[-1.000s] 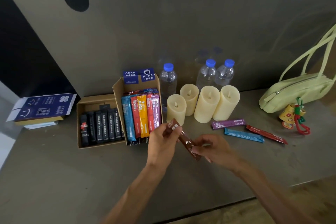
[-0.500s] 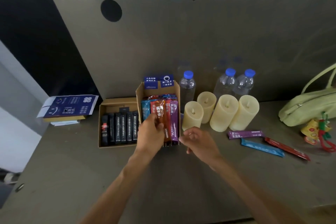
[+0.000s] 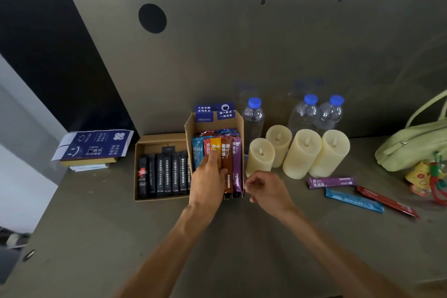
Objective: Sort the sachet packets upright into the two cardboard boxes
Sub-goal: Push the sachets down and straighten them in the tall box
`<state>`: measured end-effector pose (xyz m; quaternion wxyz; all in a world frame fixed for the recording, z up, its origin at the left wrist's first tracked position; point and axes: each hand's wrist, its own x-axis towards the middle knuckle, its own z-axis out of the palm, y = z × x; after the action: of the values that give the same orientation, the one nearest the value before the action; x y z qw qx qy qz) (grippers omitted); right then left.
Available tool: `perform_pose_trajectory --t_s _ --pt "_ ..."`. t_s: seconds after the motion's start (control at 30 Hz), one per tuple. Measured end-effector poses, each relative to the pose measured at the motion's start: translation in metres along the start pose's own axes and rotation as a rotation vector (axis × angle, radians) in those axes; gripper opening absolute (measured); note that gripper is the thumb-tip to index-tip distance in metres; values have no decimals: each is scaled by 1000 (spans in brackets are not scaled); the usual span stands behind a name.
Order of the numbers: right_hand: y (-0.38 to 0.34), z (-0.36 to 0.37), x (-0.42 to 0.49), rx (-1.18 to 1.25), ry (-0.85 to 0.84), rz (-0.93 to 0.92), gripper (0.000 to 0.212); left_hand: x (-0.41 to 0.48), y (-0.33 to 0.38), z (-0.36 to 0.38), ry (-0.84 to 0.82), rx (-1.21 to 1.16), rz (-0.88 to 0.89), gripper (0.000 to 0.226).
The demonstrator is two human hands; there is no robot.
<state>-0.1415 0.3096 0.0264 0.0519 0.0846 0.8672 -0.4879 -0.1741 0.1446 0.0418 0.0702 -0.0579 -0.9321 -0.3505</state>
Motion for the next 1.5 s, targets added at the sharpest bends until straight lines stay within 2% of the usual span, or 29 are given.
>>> perform_pose_trajectory --t_s 0.07,0.2,0.37,0.67,0.87,1.0,1.17,1.23,1.37,1.43,1.5 --pt "1 0 1 -16 -3 -17 10 -5 -4 -1 9 83 90 31" --pt "2 0 1 8 -7 -38 5 -12 -21 5 -7 425 335 75" --pt "0 0 1 -7 -24 -78 9 -11 -32 18 -56 498 352 95" --pt "2 1 1 -17 -14 -65 8 -17 -29 13 -34 435 359 89" --pt "12 -9 -9 13 13 5 8 -34 -4 6 92 213 403 52" --pt "26 -30 -18 22 58 57 11 -39 26 21 104 105 537 34" --pt "62 -68 -35 37 159 107 13 -39 62 66 -138 110 606 17" --pt "79 -85 -44 44 219 157 13 -40 74 87 -266 130 547 18" --pt "105 -115 -62 -44 249 220 19 -40 90 133 -466 221 434 33" --pt "115 -129 -67 -38 265 261 20 -36 100 152 -515 251 395 39" --pt "126 -141 -66 -68 301 285 22 -30 112 166 -559 93 211 39"
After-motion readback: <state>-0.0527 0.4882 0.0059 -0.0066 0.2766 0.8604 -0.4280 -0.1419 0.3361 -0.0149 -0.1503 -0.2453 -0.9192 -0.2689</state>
